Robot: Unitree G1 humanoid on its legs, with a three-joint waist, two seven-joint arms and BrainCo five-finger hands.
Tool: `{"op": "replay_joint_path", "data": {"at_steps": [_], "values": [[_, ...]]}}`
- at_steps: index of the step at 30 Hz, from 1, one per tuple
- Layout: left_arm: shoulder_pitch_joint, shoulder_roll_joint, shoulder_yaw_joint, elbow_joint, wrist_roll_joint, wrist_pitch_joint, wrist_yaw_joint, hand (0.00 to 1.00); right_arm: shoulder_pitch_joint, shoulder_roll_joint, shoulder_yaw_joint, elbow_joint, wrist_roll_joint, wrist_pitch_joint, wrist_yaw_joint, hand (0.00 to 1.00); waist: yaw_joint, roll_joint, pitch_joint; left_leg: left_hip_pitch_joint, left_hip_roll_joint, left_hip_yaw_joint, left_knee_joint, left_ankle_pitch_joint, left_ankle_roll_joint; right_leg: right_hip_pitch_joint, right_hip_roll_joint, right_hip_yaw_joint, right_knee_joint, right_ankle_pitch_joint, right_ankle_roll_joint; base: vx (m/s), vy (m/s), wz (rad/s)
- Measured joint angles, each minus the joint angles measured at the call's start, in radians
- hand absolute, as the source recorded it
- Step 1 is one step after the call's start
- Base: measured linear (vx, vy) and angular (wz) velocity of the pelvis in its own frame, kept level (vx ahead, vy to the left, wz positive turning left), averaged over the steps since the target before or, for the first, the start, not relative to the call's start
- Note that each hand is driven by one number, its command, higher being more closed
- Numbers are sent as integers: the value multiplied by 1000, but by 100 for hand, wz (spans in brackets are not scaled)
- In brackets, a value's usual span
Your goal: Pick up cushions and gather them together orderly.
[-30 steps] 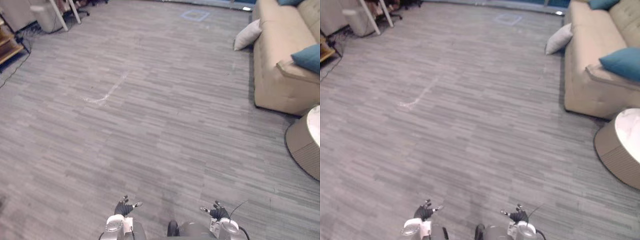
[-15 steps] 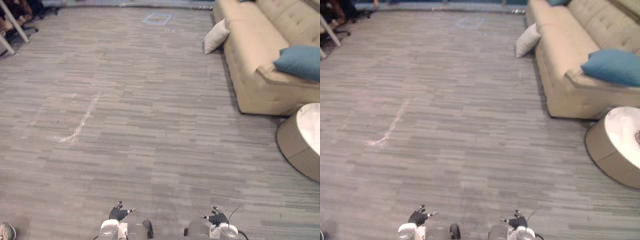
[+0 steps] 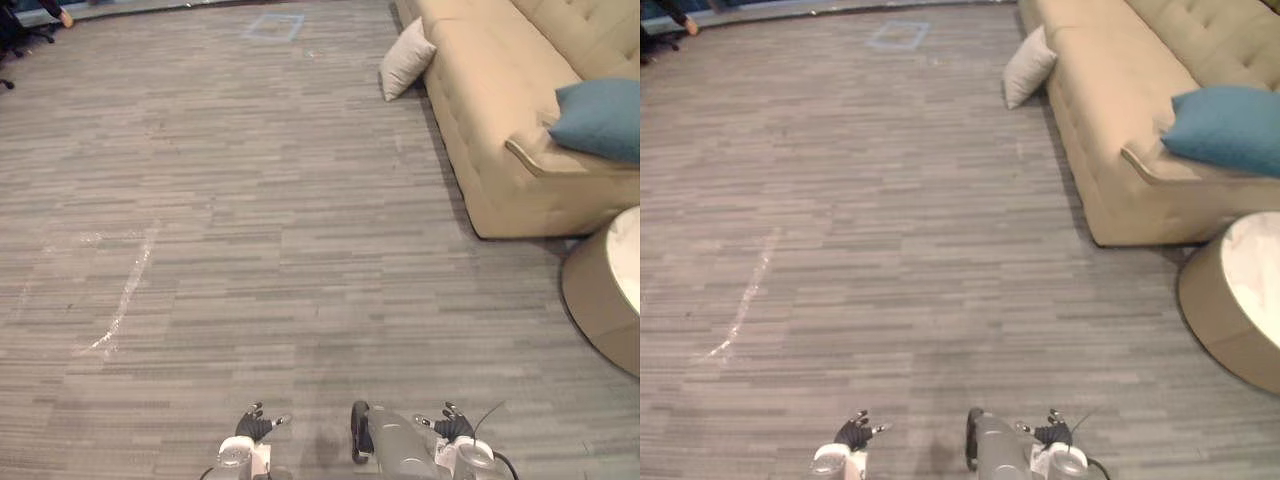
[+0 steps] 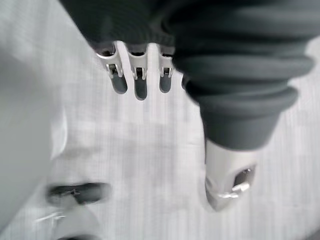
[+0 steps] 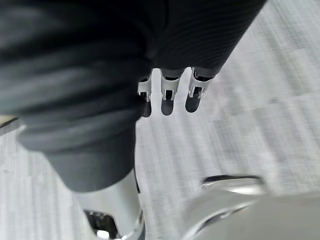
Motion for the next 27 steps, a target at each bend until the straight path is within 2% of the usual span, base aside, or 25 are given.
{"op": "replay_joint_path", "data": {"at_steps": [1,2,4,5,6,7,8,9,10,11,12,13,14,15,16,17,18,19,21,22,23,24,25,26,27], "values": [[1,1,0,-3,-1,0,0,0,2,3,-1,2,1,1,0,0,3,-7,-5,-65,0,34,-42,-40,33,71,-4,2,-60,0,5,626,8,-2],[1,1,0,-7,-1,0,0,0,3,5,-1,5,1,2,0,0,6,-5,-7,-88,-3,55,-83,-55,42,101,-6,9,-87,-1,7,499,56,-14],[0,2,-1,-16,-1,-3,1,0,-3,2,-3,6,1,2,-1,0,22,-4,-8,-174,-78,77,-390,-60,39,205,-42,37,-173,-19,36,576,110,-31],[0,2,-3,-16,-1,-9,1,0,-5,-2,-2,6,1,2,-1,0,31,-1,-9,-194,-122,44,-569,-20,18,239,-57,51,-203,-24,49,683,186,-54],[5,3,-15,-16,-2,-17,2,0,-10,-7,2,11,0,1,-4,0,55,20,-17,-223,-140,-22,-769,60,-32,278,-51,81,-257,-25,63,563,209,-65],[7,6,-23,-15,-8,-18,0,0,-12,-16,4,17,-1,1,-5,0,63,32,-20,-255,-132,-48,-800,110,-25,301,-45,97,-286,-33,79,575,285,-70],[10,10,-22,-15,-23,-20,2,0,-11,-16,8,20,0,1,-7,0,67,27,-21,-259,-132,-50,-768,199,12,337,-53,110,-302,-46,99,492,248,-43],[9,14,-23,-12,-22,-19,2,0,-11,-13,12,21,-1,1,-8,0,70,22,-24,-254,-138,-49,-761,227,34,352,-60,116,-301,-50,108,653,279,-19],[0,30,-51,-7,-13,-17,2,0,-10,5,15,29,-3,0,-9,0,58,-12,-34,-238,-179,-41,-747,194,90,345,-107,119,-252,-43,127,656,263,-4],[0,49,-61,2,0,-17,-1,0,-5,10,29,37,-3,-2,-8,0,51,-32,-49,-230,-201,-34,-732,168,128,288,-126,152,-125,-35,141,642,262,2],[-2,53,-62,9,2,-17,-1,0,-2,10,30,42,-4,-2,-9,0,50,-39,-52,-220,-208,-29,-729,151,132,265,-132,163,-62,-32,147,619,258,5],[-2,58,-60,13,2,-16,1,0,8,12,30,53,-4,-1,-9,0,50,-59,-47,-169,-231,-17,-733,108,142,184,-143,196,165,8,211,725,267,6],[-3,64,-62,23,0,-13,10,0,21,12,31,54,-5,0,-9,0,44,-67,-41,-88,-251,-18,-755,62,153,86,-151,228,432,133,316,710,248,7],[-1,66,-68,35,0,-9,15,0,26,12,31,51,-2,-1,-8,0,39,-66,-39,-33,-262,-20,-774,42,156,34,-162,217,566,130,306,590,191,-4],[4,66,-71,40,0,-7,17,0,26,9,31,36,-2,-5,-9,0,38,-60,-33,36,-268,-19,-800,23,160,-11,-172,191,669,103,258,557,149,-14],[3,65,-81,53,0,0,19,0,26,0,40,22,-3,-11,-9,0,32,-46,-26,142,-269,-20,-852,6,165,-62,-172,142,731,48,181,547,131,-16],[4,65,-81,55,1,3,19,0,26,-1,44,12,-3,-13,-9,0,29,-38,-24,184,-268,-24,-877,1,167,-87,-170,119,732,23,156,642,108,3],[-1,68,-81,61,1,3,19,0,21,0,47,1,-3,-24,-8,0,15,-29,-22,260,-261,-41,-920,-16,173,-151,-153,61,669,-34,135,427,20,23],[-16,70,-80,68,1,4,19,0,7,-1,46,-1,-2,-27,-8,0,-4,-31,-22,300,-246,-55,-929,-47,173,-222,-124,20,531,-58,137,554,-50,35],[-19,70,-81,71,1,6,19,0,-2,-4,40,-2,-1,-28,-6,0,-11,-33,-18,338,-229,-66,-940,-76,169,-276,-92,1,341,-33,151,688,-129,43],[-19,70,-83,72,1,6,19,0,-3,-6,39,-2,-2,-28,-7,0,-18,-44,-15,367,-224,-79,-955,-95,166,-300,-76,-5,132,53,167,569,-139,42],[-18,72,-87,72,1,6,18,0,-1,-5,39,1,-3,-27,-7,0,-21,-56,-17,382,-232,-86,-968,-99,166,-298,-77,-3,35,100,175,597,-176,67],[-17,72,-91,80,3,6,16,0,7,-11,28,10,-3,-21,-9,0,-41,-61,-15,435,-232,-134,-1003,-109,164,-300,-73,6,9,253,142,497,-151,53],[-19,64,-90,87,3,6,15,0,8,-12,25,13,-3,-18,-9,0,-44,-56,-17,449,-225,-145,-1006,-109,164,-303,-61,9,31,245,101,652,-189,37],[-19,47,-85,101,4,6,11,0,7,-20,18,17,-4,-12,-9,0,-34,-41,-23,446,-204,-157,-964,-98,147,-329,-57,17,125,174,71,502,-158,-5]]}}
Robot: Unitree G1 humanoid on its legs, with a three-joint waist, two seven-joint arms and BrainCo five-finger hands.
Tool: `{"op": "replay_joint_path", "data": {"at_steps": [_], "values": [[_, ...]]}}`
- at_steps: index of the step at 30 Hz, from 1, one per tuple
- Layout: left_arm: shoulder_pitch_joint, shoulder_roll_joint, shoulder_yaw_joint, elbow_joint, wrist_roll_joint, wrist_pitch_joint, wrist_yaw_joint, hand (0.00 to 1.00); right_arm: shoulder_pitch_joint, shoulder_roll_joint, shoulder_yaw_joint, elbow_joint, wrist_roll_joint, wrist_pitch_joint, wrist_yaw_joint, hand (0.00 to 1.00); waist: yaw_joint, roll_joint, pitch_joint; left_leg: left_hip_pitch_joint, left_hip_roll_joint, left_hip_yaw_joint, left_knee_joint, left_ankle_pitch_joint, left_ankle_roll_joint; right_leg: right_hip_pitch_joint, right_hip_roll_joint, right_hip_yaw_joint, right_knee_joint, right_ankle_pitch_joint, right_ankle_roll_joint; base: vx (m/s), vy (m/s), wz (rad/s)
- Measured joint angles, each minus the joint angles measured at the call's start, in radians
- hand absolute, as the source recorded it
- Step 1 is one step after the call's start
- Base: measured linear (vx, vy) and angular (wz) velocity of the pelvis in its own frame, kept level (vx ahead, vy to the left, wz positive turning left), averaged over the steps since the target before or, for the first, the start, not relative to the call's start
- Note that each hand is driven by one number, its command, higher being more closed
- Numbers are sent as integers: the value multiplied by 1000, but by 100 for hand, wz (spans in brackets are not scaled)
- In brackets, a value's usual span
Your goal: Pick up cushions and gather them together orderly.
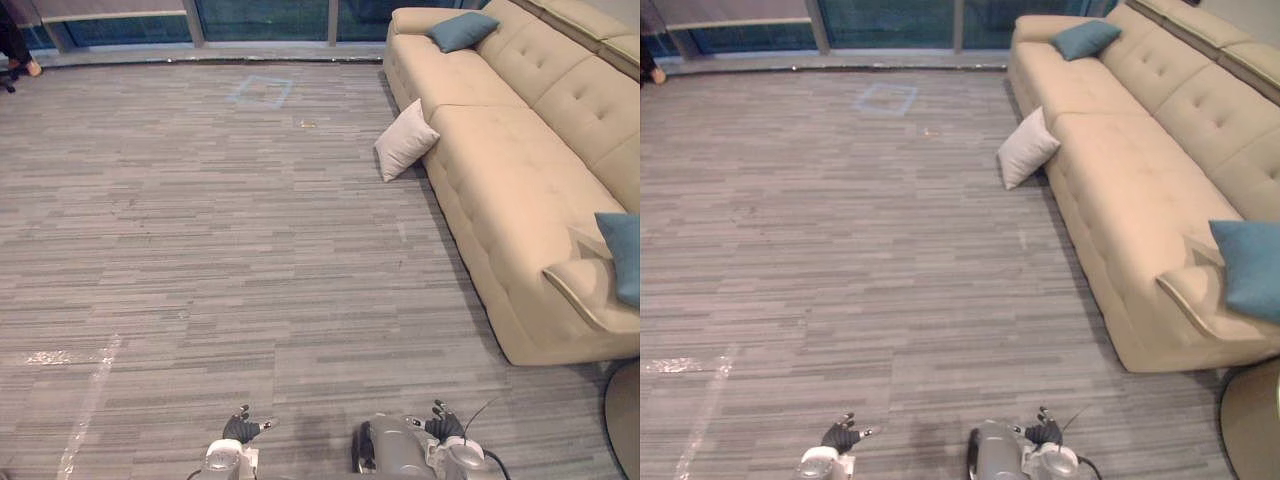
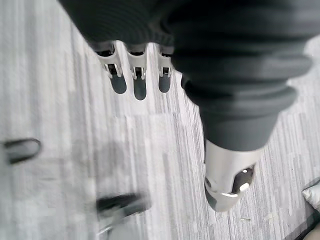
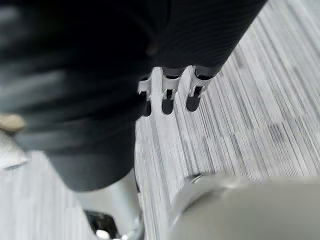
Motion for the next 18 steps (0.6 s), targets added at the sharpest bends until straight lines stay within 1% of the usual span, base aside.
{"op": "replay_joint_path", "data": {"at_steps": [1,2,3,4,5,6,7,8,9,10,11,12,13,14,15,16,17,18], "values": [[1,-3,5,5,0,0,0,0,0,0,-16,2,0,2,0,0,4,5,2,-17,-1,-8,56,5,-12,-13,-5,-3,57,-41,-21,614,-206,-12],[5,-7,13,6,4,0,1,0,3,-1,-40,3,0,7,-1,0,0,14,-2,-61,-1,-21,185,30,-61,3,-6,-5,87,-95,-31,733,-248,4],[4,-21,47,0,8,1,2,0,12,-2,-53,-3,1,11,-1,0,-9,30,3,-175,25,-30,475,102,-179,78,0,-14,57,-133,-35,756,-232,7],[11,-34,67,-17,8,1,3,0,21,-8,-56,-10,2,14,-2,0,-6,45,9,-253,68,-17,681,155,-241,139,20,-16,15,-143,-44,642,-171,6],[17,-41,77,-26,8,0,2,0,23,-10,-58,-10,2,15,-3,0,-2,51,10,-285,87,-3,758,153,-239,171,33,-16,-5,-146,-47,634,-83,-22],[28,-43,92,-60,8,-2,2,0,26,-10,-58,-10,2,17,-4,0,13,70,13,-361,161,71,950,116,-178,290,64,-12,-77,-160,-63,698,-77,-23],[30,-36,96,-79,7,-2,4,0,30,4,-59,-10,4,16,-3,0,21,45,19,-427,190,128,995,79,-142,383,63,-6,-133,-170,-63,665,-62,-24],[30,-33,96,-95,3,-2,4,0,27,14,-59,-11,5,17,-3,0,32,36,18,-478,197,171,975,52,-111,440,59,5,-180,-173,-64,386,-35,-14],[31,-33,96,-100,-2,-3,3,0,24,17,-59,-10,5,17,-3,0,37,33,15,-508,197,191,951,38,-101,465,57,13,-211,-174,-62,460,21,-35],[31,-32,94,-114,-4,-6,3,0,16,19,-59,-10,5,16,-1,0,48,34,11,-591,180,230,804,16,-86,530,44,33,-282,-177,-49,568,73,-41],[29,-29,85,-114,-4,-6,3,0,2,20,-58,-10,5,16,0,0,54,33,11,-625,146,230,653,20,-86,561,28,46,-306,-187,-35,476,75,-39],[29,-28,82,-114,-4,-6,3,0,1,20,-57,-9,5,17,0,0,55,33,11,-636,125,222,575,26,-89,576,19,51,-318,-191,-28,440,100,-32],[31,-28,73,-113,-4,-6,4,0,2,19,-55,-8,5,17,0,0,67,43,10,-657,82,192,319,104,-127,628,3,72,-359,-202,-13,596,219,-45],[37,-36,61,-114,-21,-7,4,0,3,10,-37,0,4,17,-2,0,85,70,-4,-693,80,147,168,176,-172,660,13,95,-413,-203,-3,596,219,-51],[37,-38,59,-116,-26,-9,4,0,3,5,-28,5,4,17,-2,0,91,75,-8,-710,84,137,157,199,-168,673,14,101,-427,-209,9,735,362,-55],[34,-31,39,-112,-30,-17,3,0,4,9,-18,28,2,18,0,0,97,67,-12,-712,78,132,196,314,-111,717,1,124,-434,-221,27,650,325,-31],[34,-17,24,-108,-22,-20,2,0,7,30,-15,29,2,18,0,0,92,39,-37,-704,36,131,197,331,-49,703,-44,131,-377,-220,28,777,390,-19],[34,-9,21,-106,-22,-20,2,0,11,34,-13,28,2,18,0,0,85,27,-44,-699,23,136,193,322,-34,683,-56,132,-341,-219,29,657,296,5]]}}
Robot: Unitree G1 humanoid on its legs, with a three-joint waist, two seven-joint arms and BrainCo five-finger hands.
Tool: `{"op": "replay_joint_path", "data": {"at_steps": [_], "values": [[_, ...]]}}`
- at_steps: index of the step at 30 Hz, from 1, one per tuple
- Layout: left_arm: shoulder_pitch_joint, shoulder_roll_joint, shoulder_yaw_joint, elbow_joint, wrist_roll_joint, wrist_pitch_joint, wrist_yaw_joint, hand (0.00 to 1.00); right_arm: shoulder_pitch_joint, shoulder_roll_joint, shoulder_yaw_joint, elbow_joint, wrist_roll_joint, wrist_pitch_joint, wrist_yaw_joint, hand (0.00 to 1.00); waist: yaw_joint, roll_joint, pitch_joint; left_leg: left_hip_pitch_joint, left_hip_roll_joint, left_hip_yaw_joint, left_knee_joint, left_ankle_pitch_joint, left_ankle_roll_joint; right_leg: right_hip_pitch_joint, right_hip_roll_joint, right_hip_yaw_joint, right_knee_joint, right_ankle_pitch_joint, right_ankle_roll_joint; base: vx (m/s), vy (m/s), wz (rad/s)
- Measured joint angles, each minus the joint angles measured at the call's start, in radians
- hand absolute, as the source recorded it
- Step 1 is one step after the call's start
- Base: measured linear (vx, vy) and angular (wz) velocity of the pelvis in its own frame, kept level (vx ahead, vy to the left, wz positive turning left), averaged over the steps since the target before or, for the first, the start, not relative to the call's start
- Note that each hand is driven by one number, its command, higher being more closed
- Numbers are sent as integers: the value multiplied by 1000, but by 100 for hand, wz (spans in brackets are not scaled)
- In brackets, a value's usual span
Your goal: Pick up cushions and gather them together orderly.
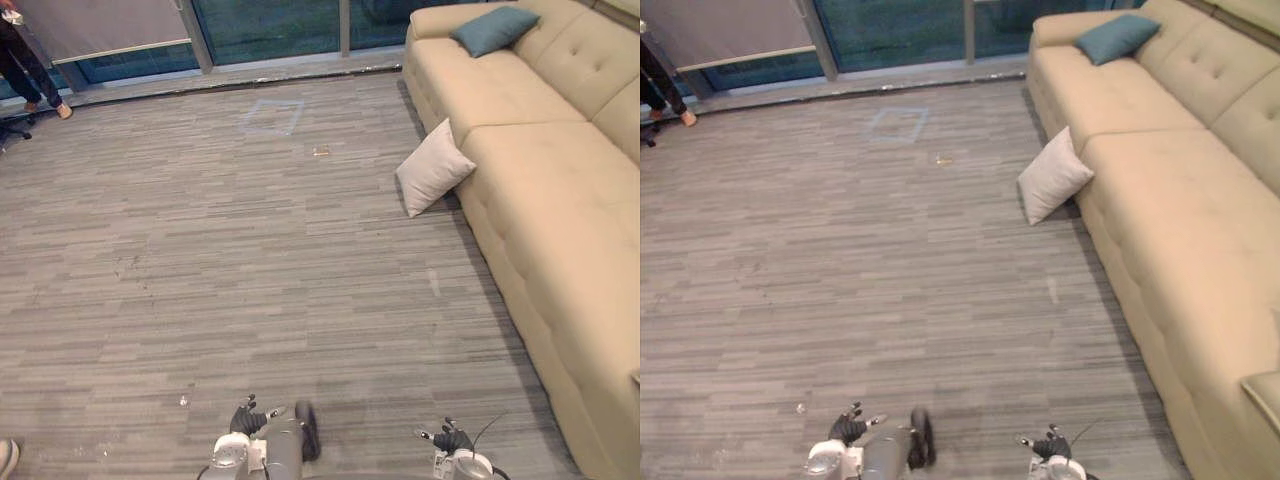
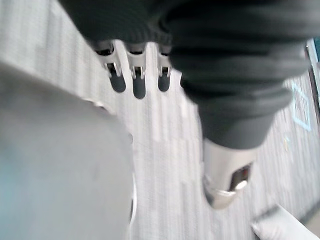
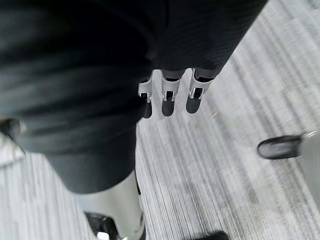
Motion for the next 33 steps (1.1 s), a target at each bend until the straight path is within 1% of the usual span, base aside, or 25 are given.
{"op": "replay_joint_path", "data": {"at_steps": [1,3,4,7,9,11,12,13,14,15,16,17,18,19,20,21,22,24,26,27,28,29,31,32,33], "values": [[-7,18,-16,17,0,0,-1,0,10,4,4,0,0,-3,0,0,-4,-25,-10,20,-33,9,1,-24,40,-71,-22,22,168,10,18,622,281,15],[-20,31,-16,34,-1,1,1,0,27,12,-3,5,2,0,0,0,-13,-61,13,136,-82,12,-13,-101,57,-233,-44,94,625,166,209,666,275,19],[-19,35,-17,40,0,6,2,0,23,15,-5,-2,0,-4,0,0,-20,-66,19,184,-92,12,-22,-127,57,-280,-49,97,753,174,214,571,201,1],[-8,31,-27,56,2,19,3,0,23,3,23,-35,0,-17,1,0,-28,-33,32,423,-96,23,-115,-195,57,-419,-60,2,930,69,70,477,137,-21],[-13,36,-27,63,5,19,3,0,2,5,30,-42,0,-25,3,0,-51,-30,32,514,-85,13,-157,-240,64,-529,-31,-83,807,-3,44,615,57,1],[-18,39,-27,77,8,21,1,0,-9,3,27,-44,0,-30,5,0,-60,-29,33,547,-71,9,-165,-266,59,-589,0,-137,635,0,49,554,-21,14],[-20,39,-32,82,11,25,1,0,-20,-1,25,-43,0,-30,9,0,-74,-36,39,596,-62,-4,-181,-297,55,-634,42,-177,375,82,46,509,-55,18],[-20,40,-35,82,12,25,1,0,-21,-3,25,-44,0,-29,9,0,-75,-38,40,607,-62,-6,-186,-302,54,-641,52,-177,309,113,46,773,-98,39],[-17,48,-36,82,20,25,-1,0,-11,-7,25,-41,-3,-24,8,0,-82,-61,36,642,-80,-30,-212,-304,53,-629,63,-175,103,216,70,645,-125,65],[-9,37,-35,95,30,25,-3,0,6,-19,22,-34,-4,-15,5,0,-91,-68,41,703,-89,-74,-217,-317,37,-627,67,-140,125,315,15,650,-137,72],[-9,33,-34,95,33,25,-3,0,16,-23,22,-32,-7,-11,5,0,-96,-61,38,709,-83,-88,-208,-320,31,-631,70,-136,159,327,-5,648,-173,63],[-8,23,-22,95,42,24,-3,0,34,-30,9,-27,-30,-5,6,0,-100,-46,26,709,-62,-110,-141,-324,25,-647,72,-142,262,275,-52,519,-153,27],[-3,16,-11,95,43,23,-3,0,38,-32,-8,-23,-40,-3,7,0,-98,-30,22,692,-47,-117,-79,-324,21,-639,75,-146,283,239,-55,643,-188,22],[5,1,21,95,44,24,-1,0,42,-37,-29,-26,-40,-2,5,0,-101,-5,12,601,-23,-132,141,-312,-51,-615,88,-157,300,196,-77,771,-215,6],[12,-14,59,90,45,24,0,0,43,-47,-33,-32,-40,1,5,0,-98,20,21,481,28,-136,431,-224,-168,-556,116,-151,279,162,-90,649,-173,2],[14,-17,67,86,45,24,-1,0,42,-49,-34,-32,-39,4,4,0,-95,29,22,450,44,-132,514,-214,-191,-534,127,-152,268,154,-97,790,-171,-29],[25,-23,97,53,38,25,2,0,43,-48,-39,-32,-38,10,-3,0,-82,34,30,353,122,-78,755,-238,-156,-413,166,-146,216,122,-117,520,-75,-33],[26,-14,102,28,37,23,4,0,46,-34,-39,-36,-36,10,-4,0,-66,10,41,299,153,-32,807,-269,-117,-316,172,-127,174,99,-124,634,-93,-37],[26,-7,102,1,10,18,4,0,40,-14,-60,-38,-26,8,-5,0,-48,-14,39,168,154,38,655,-324,-61,-186,166,-71,69,88,-109,521,-45,-56],[26,-7,102,-6,5,18,4,0,35,-14,-62,-38,-26,8,-5,0,-46,-12,40,148,147,39,608,-329,-59,-173,164,-60,55,86,-106,545,84,-77],[25,-14,101,-8,-6,16,4,0,20,-15,-78,-37,-17,8,-6,0,-43,-7,40,89,87,9,331,-310,-74,-137,142,-8,21,68,-84,377,88,-64],[25,-15,100,-7,-7,15,5,0,17,-15,-78,-37,-17,8,-6,0,-42,-6,41,83,69,-7,247,-287,-83,-126,136,8,15,61,-80,590,196,-105],[24,-23,91,-7,-21,13,6,0,15,-20,-74,-32,-18,8,-8,0,-22,26,32,60,59,-88,-58,-164,-145,-88,130,89,-18,26,-55,633,331,-114],[25,-23,88,-7,-23,9,5,0,22,-18,-73,-14,-18,10,-8,0,-12,25,29,43,71,-98,-39,-68,-143,-65,116,135,-11,-20,-36,560,361,-93],[25,-19,84,-7,-23,7,5,0,26,-14,-73,-9,-18,10,-9,0,-10,18,25,44,62,-92,-26,-42,-130,-59,103,148,-6,-33,-31,603,354,-99]]}}
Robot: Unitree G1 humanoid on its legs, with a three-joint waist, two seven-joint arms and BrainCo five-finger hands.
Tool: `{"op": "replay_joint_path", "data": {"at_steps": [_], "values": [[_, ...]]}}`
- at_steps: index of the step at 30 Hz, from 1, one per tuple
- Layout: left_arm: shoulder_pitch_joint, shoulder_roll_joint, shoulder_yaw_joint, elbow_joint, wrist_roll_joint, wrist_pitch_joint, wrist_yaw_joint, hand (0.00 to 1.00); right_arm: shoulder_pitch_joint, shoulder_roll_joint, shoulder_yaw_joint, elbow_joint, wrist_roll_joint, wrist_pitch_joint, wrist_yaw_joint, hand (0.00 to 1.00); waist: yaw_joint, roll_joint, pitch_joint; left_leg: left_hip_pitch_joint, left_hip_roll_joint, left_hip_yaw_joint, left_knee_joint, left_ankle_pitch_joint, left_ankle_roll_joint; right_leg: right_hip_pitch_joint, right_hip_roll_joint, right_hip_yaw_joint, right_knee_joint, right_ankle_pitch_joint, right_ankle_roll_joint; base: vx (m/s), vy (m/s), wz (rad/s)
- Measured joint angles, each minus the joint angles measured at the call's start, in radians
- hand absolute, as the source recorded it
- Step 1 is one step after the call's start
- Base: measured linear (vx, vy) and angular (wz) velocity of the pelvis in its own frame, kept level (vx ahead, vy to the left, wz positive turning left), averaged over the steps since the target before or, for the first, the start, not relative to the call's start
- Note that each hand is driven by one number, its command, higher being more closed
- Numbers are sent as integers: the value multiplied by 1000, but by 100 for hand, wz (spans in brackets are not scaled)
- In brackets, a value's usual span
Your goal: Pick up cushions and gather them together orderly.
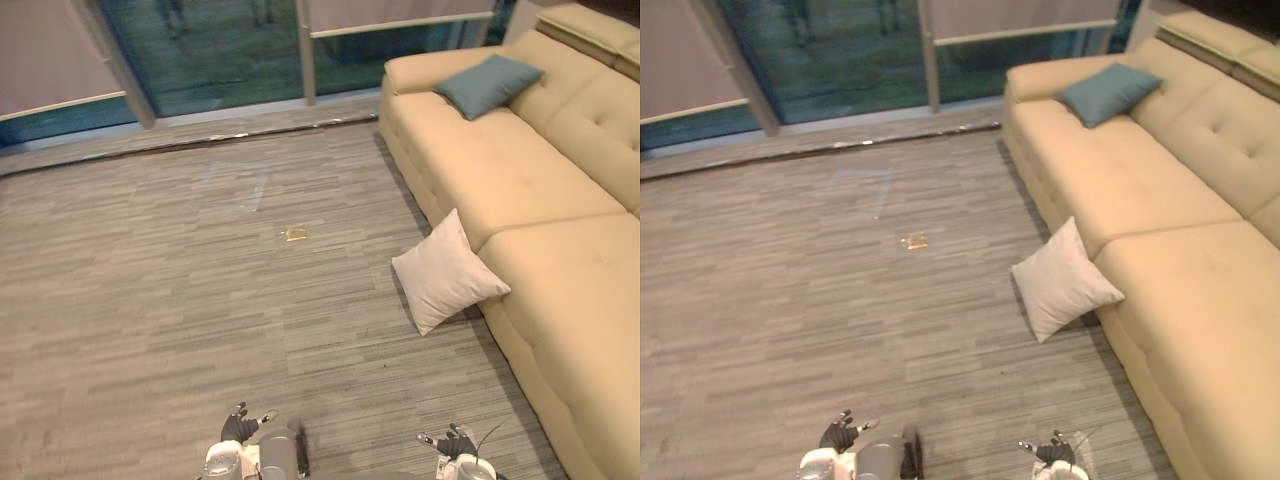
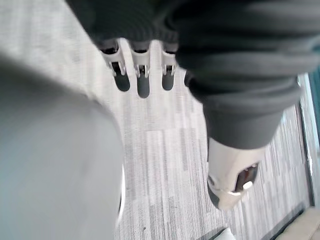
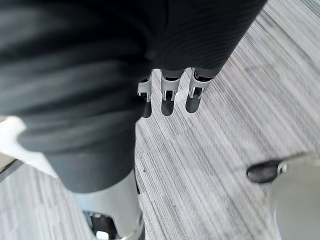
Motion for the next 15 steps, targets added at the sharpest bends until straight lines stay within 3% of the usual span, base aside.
{"op": "replay_joint_path", "data": {"at_steps": [1,3,5,6,8,9,12,13,15], "values": [[-1,9,-4,1,2,-7,-1,0,10,14,0,8,-2,0,1,0,3,-27,-22,-8,-28,19,49,11,38,-5,-40,33,32,-23,17,496,261,-61],[-7,28,-11,4,3,-7,-1,0,16,29,-1,4,-2,-3,1,0,-3,-55,-28,-12,-39,74,114,-56,107,-77,-68,69,173,-24,24,610,305,-87],[-10,33,-13,11,6,-7,2,0,5,34,7,7,-2,-2,2,0,-1,-75,-23,43,-43,157,137,-106,144,-192,-76,96,454,15,156,597,304,-105],[-16,38,-27,29,7,-2,5,0,-9,32,20,1,-1,-7,5,0,-8,-65,-7,149,-48,184,118,-162,154,-288,-90,57,691,53,208,465,245,-102],[-18,41,-33,44,9,7,11,0,-21,32,36,-4,-2,-8,7,0,-10,-59,4,254,-49,221,81,-185,157,-324,-101,-1,784,30,142,414,213,-96],[-18,40,-33,51,16,12,17,0,-17,30,74,-32,-6,-11,9,0,-10,-42,8,379,-49,265,-1,-213,153,-375,-110,-116,797,-1,83,375,175,-76],[-26,47,-34,52,22,12,19,0,-26,31,102,-37,-19,-18,10,0,-15,-51,6,468,-50,313,-80,-226,134,-469,-110,-270,711,-19,68,350,118,-57],[-30,48,-44,57,22,13,18,0,-36,30,102,-36,-18,-22,10,0,-22,-54,7,497,-50,329,-111,-233,124,-517,-102,-352,610,-11,66,393,61,-41],[-31,50,-72,73,22,19,17,0,-58,27,107,-33,-19,-20,10,0,-43,-56,9,536,-57,349,-149,-233,121,-546,-63,-435,370,81,55,470,32,-25]]}}
